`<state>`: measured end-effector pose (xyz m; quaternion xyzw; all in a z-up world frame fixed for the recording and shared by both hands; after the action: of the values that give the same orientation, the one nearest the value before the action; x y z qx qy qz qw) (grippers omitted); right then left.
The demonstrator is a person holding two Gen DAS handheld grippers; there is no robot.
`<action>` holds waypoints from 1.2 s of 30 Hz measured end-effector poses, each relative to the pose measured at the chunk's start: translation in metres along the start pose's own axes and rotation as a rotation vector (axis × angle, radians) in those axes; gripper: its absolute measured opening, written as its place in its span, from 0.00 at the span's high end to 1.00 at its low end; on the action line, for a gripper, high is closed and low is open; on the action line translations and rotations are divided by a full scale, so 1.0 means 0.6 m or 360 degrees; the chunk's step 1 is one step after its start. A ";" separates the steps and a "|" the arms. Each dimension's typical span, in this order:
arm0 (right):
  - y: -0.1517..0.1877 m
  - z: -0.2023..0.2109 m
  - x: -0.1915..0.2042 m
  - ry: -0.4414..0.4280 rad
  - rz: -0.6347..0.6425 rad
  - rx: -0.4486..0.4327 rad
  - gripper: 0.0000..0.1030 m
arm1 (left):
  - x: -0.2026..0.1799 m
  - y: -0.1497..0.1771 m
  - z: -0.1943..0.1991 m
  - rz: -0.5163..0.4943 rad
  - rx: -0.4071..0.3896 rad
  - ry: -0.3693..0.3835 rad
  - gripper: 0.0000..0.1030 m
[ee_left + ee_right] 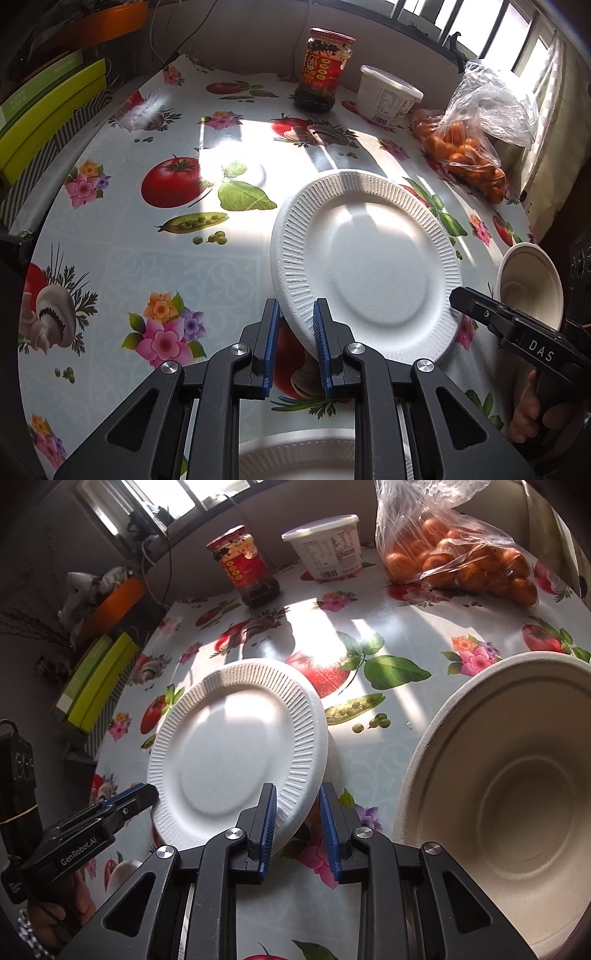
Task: Organize plates and bowls
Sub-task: 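Close the left gripper on that plate's rim, then lift the held white plate and carry it over the plate stack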
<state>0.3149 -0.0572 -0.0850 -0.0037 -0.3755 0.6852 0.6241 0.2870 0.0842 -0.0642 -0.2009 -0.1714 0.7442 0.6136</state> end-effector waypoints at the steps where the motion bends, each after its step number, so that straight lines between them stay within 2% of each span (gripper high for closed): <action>1: 0.000 0.001 0.001 -0.0002 0.0000 -0.0001 0.77 | 0.000 0.001 0.001 0.0002 -0.0002 0.0001 0.81; 22: 0.029 0.048 0.033 -0.0074 0.0038 -0.0067 0.77 | 0.014 0.026 0.053 0.0049 -0.0055 0.0050 0.81; 36: 0.066 0.072 0.072 -0.0096 0.0123 -0.0107 0.77 | 0.033 0.067 0.089 0.0077 -0.0104 0.0025 0.81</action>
<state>0.2510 -0.0397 -0.0545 -0.0186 -0.4165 0.6956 0.5851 0.2226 0.0956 -0.0404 -0.2308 -0.1859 0.7511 0.5899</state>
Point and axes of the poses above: each gripper's, at about its wrist camera, not at the fingertips, and z roughly against the way its jaws point, x to its left, y to its underside, the point moved 6 cm from there along -z, roughly the way its jaws point, and after that the axes turned 8 degrees about -y, right-handed, at the moved point
